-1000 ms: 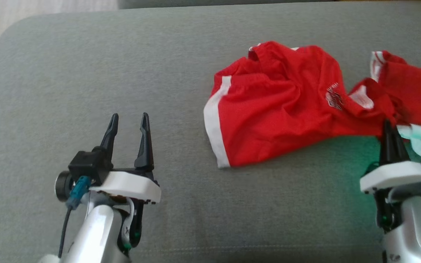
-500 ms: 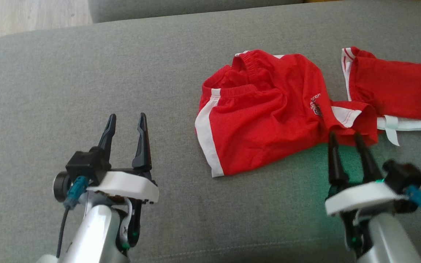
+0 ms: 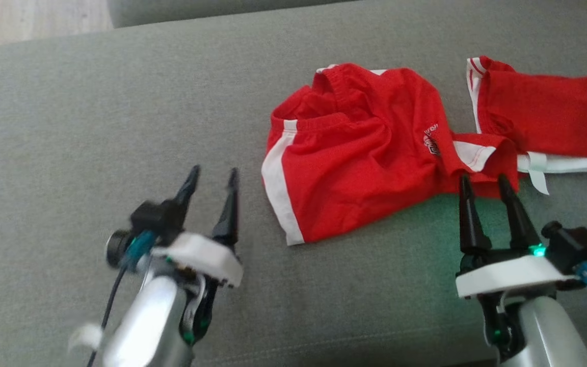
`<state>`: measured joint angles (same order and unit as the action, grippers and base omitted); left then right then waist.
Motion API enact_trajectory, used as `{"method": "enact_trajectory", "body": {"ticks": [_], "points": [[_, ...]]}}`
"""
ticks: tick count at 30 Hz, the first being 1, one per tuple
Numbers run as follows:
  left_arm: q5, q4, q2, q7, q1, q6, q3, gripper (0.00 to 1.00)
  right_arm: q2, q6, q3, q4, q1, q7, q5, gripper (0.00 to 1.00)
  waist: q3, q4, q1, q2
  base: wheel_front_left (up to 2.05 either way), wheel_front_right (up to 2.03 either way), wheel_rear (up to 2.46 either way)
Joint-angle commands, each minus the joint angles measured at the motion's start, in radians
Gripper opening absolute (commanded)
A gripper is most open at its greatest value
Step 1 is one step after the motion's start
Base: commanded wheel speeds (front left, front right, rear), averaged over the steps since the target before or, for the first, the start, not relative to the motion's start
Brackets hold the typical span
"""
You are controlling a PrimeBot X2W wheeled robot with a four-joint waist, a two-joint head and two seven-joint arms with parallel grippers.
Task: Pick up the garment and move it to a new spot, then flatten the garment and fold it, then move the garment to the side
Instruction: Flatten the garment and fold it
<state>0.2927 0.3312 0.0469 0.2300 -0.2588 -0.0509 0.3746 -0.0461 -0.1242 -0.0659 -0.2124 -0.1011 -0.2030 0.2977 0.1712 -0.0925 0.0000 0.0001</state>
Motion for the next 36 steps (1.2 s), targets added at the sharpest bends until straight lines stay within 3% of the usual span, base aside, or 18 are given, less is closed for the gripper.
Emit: {"method": "enact_trajectory", "body": {"ticks": [1, 14, 22, 28, 29, 30, 31, 36], "points": [[0.003, -0.028, 0.003, -0.004, -0.070, 0.006, -0.026, 1.00, -0.004, -0.007, -0.020, 0.037, -0.045, 0.000, -0.007, 1.00, 0.011, -0.012, 0.0000, -0.0001, 0.00, 0.00, 0.00], [0.051, 0.264, 0.004, -0.201, -0.346, 0.047, 0.082, 1.00, -0.004, -0.007, -0.034, 0.061, -0.071, -0.015, 0.024, 1.00, 0.098, -0.135, 0.0000, -0.0001, 0.00, 0.00, 0.00], [0.028, 0.398, 0.016, -0.205, -0.437, 0.008, 0.082, 1.00, -0.004, -0.007, -0.051, 0.045, -0.086, -0.034, 0.035, 1.00, 0.124, -0.182, 0.0000, -0.0001, 0.00, 0.00, 0.00], [0.023, 0.472, 0.018, -0.213, -0.474, 0.010, 0.095, 1.00, -0.004, -0.007, -0.064, 0.035, -0.092, -0.043, 0.040, 1.00, 0.135, -0.203, 0.0000, -0.0001, 0.00, 0.00, 0.00], [0.024, 0.482, 0.018, -0.215, -0.478, 0.015, 0.098, 0.90, -0.004, -0.007, -0.065, 0.033, -0.093, -0.044, 0.040, 1.00, 0.135, -0.206, 0.0000, -0.0001, 0.00, 0.00, 0.00], [0.025, 0.490, 0.018, -0.213, -0.481, 0.021, 0.102, 0.05, -0.004, -0.007, -0.066, 0.032, -0.093, -0.045, 0.041, 1.00, 0.136, -0.208, 0.0000, -0.0001, 0.00, 0.00, 0.00], [0.026, 0.493, 0.017, -0.205, -0.485, 0.026, 0.104, 0.00, -0.004, -0.007, -0.067, 0.030, -0.094, -0.046, 0.042, 1.00, 0.136, -0.209, 0.0000, -0.0001, 0.00, 0.00, 0.00], [0.038, 0.473, 0.015, -0.115, -0.513, 0.026, 0.091, 0.00, -0.004, -0.007, -0.065, 0.018, -0.094, -0.050, 0.043, 1.00, 0.121, -0.206, 0.0000, -0.0001, 0.00, 0.00, 0.00]]}}
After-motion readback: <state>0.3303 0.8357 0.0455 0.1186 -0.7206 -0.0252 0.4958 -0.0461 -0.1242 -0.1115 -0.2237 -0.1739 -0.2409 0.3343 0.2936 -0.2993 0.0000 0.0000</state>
